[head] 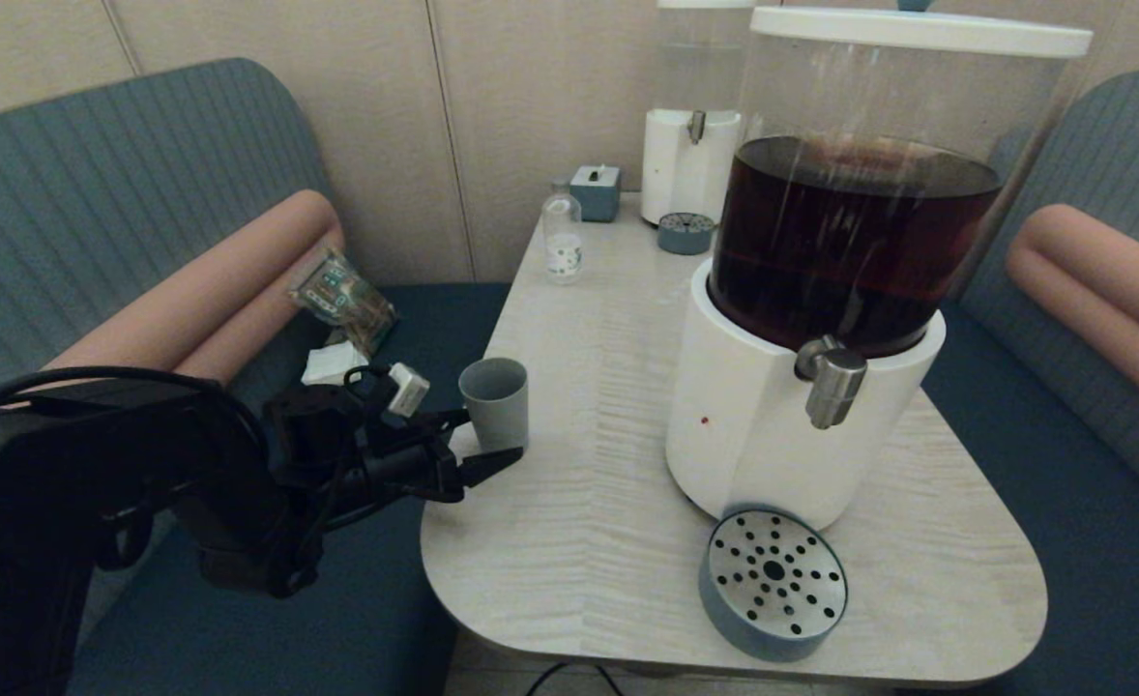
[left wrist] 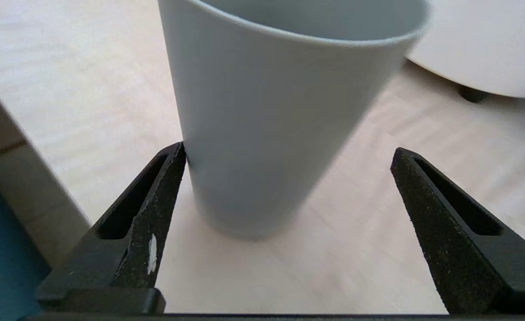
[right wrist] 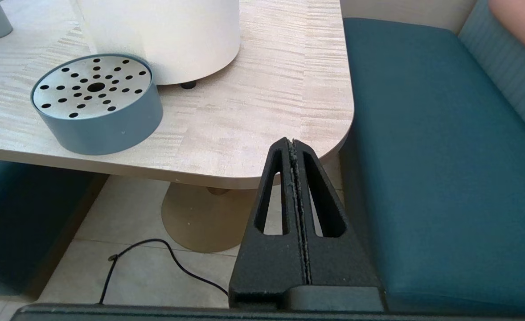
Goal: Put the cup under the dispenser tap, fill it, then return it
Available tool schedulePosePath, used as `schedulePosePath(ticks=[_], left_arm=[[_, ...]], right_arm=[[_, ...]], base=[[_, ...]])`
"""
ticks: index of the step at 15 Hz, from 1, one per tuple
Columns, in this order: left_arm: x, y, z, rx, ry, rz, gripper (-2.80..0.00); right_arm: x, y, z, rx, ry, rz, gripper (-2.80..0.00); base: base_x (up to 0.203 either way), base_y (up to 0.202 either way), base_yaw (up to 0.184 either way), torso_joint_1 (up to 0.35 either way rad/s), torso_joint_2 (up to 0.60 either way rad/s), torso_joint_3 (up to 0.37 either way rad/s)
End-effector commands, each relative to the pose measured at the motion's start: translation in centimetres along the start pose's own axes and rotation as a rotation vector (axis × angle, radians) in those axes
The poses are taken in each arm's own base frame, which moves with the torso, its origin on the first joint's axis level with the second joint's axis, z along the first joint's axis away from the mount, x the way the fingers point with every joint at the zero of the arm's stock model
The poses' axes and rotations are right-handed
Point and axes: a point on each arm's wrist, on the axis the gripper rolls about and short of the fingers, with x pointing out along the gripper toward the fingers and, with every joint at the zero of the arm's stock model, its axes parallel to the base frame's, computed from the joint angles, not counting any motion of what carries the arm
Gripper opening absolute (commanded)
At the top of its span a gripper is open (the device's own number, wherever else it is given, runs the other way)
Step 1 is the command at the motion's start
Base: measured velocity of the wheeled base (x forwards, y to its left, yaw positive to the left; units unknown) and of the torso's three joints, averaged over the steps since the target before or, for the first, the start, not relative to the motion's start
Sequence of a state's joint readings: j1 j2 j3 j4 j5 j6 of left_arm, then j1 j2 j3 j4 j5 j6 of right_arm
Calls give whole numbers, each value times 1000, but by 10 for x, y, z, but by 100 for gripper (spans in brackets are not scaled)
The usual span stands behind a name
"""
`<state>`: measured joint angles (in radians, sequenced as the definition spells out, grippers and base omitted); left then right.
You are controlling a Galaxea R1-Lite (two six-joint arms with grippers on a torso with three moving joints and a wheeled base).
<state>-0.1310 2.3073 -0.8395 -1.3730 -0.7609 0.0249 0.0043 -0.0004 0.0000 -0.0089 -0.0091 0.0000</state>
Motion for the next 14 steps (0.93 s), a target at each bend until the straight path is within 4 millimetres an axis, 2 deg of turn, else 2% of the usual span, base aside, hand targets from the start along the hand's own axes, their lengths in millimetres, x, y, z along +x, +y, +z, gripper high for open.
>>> schedulePosePath(ticks=[1,7,10,11,14], left_arm=[[-11,-7,13,12,-12,3,0],[-50,-23,26,-13,10,50,0],[-79,-41,54,14,-29,83,0],[-91,-49,66,29,-49,94,-280],[-125,-76,104,80,-145,134,-280]], right_arm=[[0,0,0,0,-1,0,-280],[0,0,0,0,-1,0,-280],[0,0,0,0,-1,0,-280],[0,0,0,0,-1,0,-280],[0,0,0,0,-1,2,-280]], base=[[0,0,0,0,0,0],[0,0,0,0,0,0],[0,0,0,0,0,0],[0,0,0,0,0,0],[0,0,0,0,0,0]])
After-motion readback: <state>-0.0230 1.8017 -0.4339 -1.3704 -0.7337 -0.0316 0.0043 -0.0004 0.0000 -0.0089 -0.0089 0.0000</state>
